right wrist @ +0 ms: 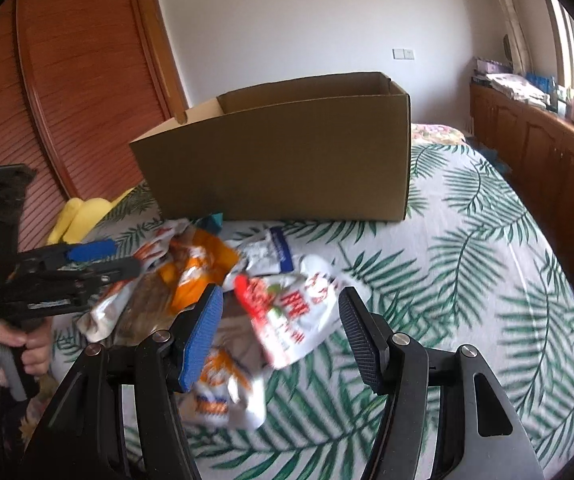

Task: Organize snacks
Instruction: 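Lower the left tool onto the long white chicken-feet pack and grasp it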

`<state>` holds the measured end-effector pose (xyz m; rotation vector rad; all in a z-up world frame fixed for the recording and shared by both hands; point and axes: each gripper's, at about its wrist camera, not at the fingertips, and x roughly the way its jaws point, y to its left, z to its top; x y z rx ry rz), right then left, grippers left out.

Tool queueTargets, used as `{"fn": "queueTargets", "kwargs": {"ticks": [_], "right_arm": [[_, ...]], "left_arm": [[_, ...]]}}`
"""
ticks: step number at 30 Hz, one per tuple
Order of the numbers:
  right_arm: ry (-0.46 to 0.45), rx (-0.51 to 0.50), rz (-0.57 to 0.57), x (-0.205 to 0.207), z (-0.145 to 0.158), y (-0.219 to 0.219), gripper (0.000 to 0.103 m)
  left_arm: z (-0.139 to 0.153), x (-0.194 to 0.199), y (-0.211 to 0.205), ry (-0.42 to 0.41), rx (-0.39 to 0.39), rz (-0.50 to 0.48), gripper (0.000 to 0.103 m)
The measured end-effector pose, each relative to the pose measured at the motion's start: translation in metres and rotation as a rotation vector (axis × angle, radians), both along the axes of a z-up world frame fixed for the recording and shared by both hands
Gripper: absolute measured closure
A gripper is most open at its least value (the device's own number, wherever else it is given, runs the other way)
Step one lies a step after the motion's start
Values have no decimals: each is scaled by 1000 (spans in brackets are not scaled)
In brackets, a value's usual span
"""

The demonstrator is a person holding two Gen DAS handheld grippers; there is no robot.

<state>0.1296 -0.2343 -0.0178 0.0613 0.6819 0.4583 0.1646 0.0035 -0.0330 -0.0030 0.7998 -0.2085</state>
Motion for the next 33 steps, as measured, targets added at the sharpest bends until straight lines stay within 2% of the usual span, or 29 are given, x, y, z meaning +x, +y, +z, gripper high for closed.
{"fn": "queueTargets", "kwargs": {"ticks": [3, 10, 24, 33], "right_arm": [[15, 20, 9, -10, -5, 5, 41], [48, 25, 36, -23, -20, 18, 41], [61, -14, 52, -24, -30, 32, 41], [50, -63, 48, -24, -37, 43, 39]], "left_arm": [[-6, 1, 1, 25, 16, 5, 30], [-6, 1, 8, 47, 0, 3, 30], [-15, -9, 17, 97, -18, -10, 30], [-17, 6, 15, 149, -29, -25, 28]]}}
